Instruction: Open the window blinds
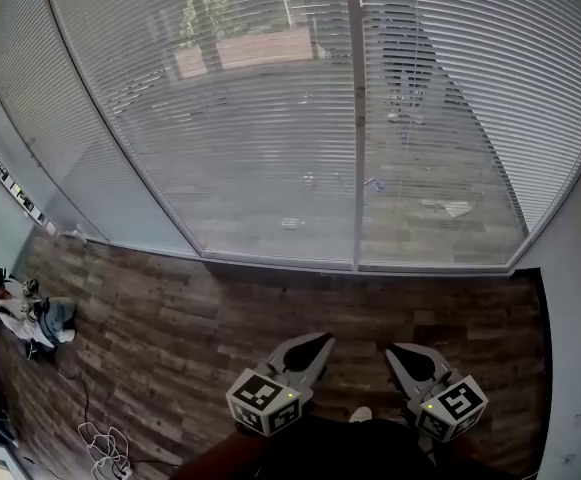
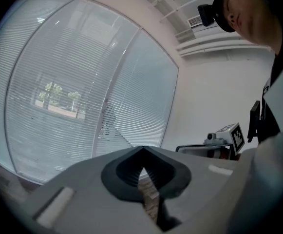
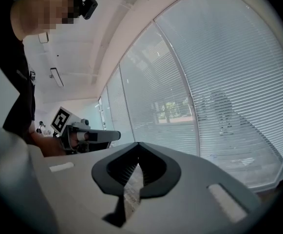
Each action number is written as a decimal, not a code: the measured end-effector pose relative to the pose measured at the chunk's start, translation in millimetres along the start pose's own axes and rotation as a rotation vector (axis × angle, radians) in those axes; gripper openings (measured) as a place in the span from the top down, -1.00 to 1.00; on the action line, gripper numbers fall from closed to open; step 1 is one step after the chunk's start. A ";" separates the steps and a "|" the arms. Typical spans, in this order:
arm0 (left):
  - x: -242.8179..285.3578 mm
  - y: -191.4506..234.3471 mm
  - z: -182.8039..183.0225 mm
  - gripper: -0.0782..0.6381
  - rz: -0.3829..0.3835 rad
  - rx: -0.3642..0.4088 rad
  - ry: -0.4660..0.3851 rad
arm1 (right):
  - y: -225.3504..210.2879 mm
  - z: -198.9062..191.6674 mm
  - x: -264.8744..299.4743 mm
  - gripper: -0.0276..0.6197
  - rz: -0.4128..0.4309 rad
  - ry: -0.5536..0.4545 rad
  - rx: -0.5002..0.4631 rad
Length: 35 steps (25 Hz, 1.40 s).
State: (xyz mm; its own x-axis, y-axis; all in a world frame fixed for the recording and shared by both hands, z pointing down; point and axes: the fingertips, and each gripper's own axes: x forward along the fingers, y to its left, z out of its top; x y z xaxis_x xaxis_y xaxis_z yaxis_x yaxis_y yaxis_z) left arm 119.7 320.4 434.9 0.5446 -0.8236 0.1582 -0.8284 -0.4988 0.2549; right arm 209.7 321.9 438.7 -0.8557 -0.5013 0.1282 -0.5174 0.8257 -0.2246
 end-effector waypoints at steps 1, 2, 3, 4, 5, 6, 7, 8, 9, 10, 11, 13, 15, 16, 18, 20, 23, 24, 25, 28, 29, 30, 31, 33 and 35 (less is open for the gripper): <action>2.7 -3.7 -0.1 0.78 0.008 0.002 0.001 | -5.1 -0.4 -4.1 0.83 -0.001 0.003 0.003; 5.3 -7.2 -0.7 0.78 0.015 0.003 0.003 | -10.2 -2.2 -8.3 0.83 -0.002 0.008 0.004; 7.5 -10.6 -2.1 0.78 0.021 0.003 0.006 | -13.9 -4.0 -12.0 0.83 0.004 0.007 0.010; 9.7 -13.7 -3.8 0.78 0.028 0.002 0.010 | -15.6 -3.6 -14.7 0.83 0.016 -0.002 0.019; 12.2 -16.4 -5.7 0.78 0.034 -0.001 0.012 | -16.8 -2.1 -16.6 0.83 0.028 -0.010 0.029; 14.9 -18.7 -7.6 0.78 0.040 -0.004 0.015 | -18.8 -2.1 -18.4 0.83 0.033 -0.005 0.033; 17.3 -20.9 -9.5 0.78 0.044 -0.007 0.019 | -21.3 -3.9 -20.3 0.83 0.034 0.007 0.035; 19.1 -23.1 -11.0 0.78 0.047 -0.010 0.023 | -24.0 -6.2 -22.3 0.83 0.035 0.017 0.040; 20.3 -25.1 -11.9 0.78 0.050 -0.011 0.027 | -27.0 -8.7 -24.4 0.83 0.034 0.024 0.047; 21.0 -26.6 -11.8 0.78 0.055 -0.009 0.031 | -29.9 -11.6 -26.2 0.83 0.033 0.033 0.049; 21.9 -27.6 -10.9 0.78 0.059 -0.005 0.037 | -32.1 -13.0 -26.8 0.83 0.037 0.039 0.050; 24.3 -26.7 -9.8 0.78 0.065 0.002 0.050 | -35.2 -9.2 -22.8 0.83 0.053 0.017 0.065; 27.8 -20.2 -8.3 0.78 0.075 0.007 0.061 | -38.8 -5.2 -14.8 0.83 0.067 -0.007 0.073; 29.8 -16.3 -7.1 0.78 0.080 0.010 0.066 | -40.4 -4.3 -11.1 0.83 0.070 -0.008 0.073; 35.1 -10.5 -4.5 0.78 0.078 0.016 0.071 | -43.1 -4.7 -5.5 0.83 0.066 -0.003 0.076; 43.1 -6.1 -3.4 0.78 0.065 0.028 0.074 | -48.2 -8.6 -1.8 0.83 0.053 0.002 0.082; 56.9 3.7 0.1 0.78 0.044 0.039 0.071 | -58.2 -11.5 5.9 0.83 0.033 0.006 0.087; 61.5 7.6 3.1 0.78 0.038 0.040 0.067 | -63.0 -11.2 9.1 0.83 0.026 0.005 0.089; 66.0 11.4 6.8 0.78 0.031 0.041 0.061 | -68.2 -10.1 12.5 0.83 0.016 0.004 0.089; 76.3 26.4 18.6 0.78 0.007 0.048 0.047 | -81.4 1.1 28.7 0.83 -0.011 -0.004 0.077; 78.8 34.3 21.5 0.78 0.002 0.050 0.045 | -84.8 5.9 37.3 0.83 -0.018 -0.010 0.075; 81.1 43.9 22.9 0.78 -0.003 0.053 0.043 | -87.8 9.1 46.8 0.83 -0.024 -0.014 0.072; 83.2 54.5 23.1 0.78 -0.006 0.053 0.041 | -90.3 10.3 56.6 0.83 -0.029 -0.016 0.068; 86.5 76.3 24.6 0.78 -0.012 0.050 0.029 | -93.4 10.1 76.1 0.83 -0.035 -0.019 0.052; 88.2 98.8 33.1 0.78 -0.018 0.050 0.004 | -93.3 15.2 96.2 0.83 -0.036 -0.019 0.035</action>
State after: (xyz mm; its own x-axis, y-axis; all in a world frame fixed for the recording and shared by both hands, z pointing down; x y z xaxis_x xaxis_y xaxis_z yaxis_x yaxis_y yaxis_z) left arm 81.5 189.6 442.4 0.5597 -0.8136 0.1576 -0.8241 -0.5263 0.2095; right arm 175.7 192.7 457.3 -0.8361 -0.5358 0.1182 -0.5470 0.7976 -0.2540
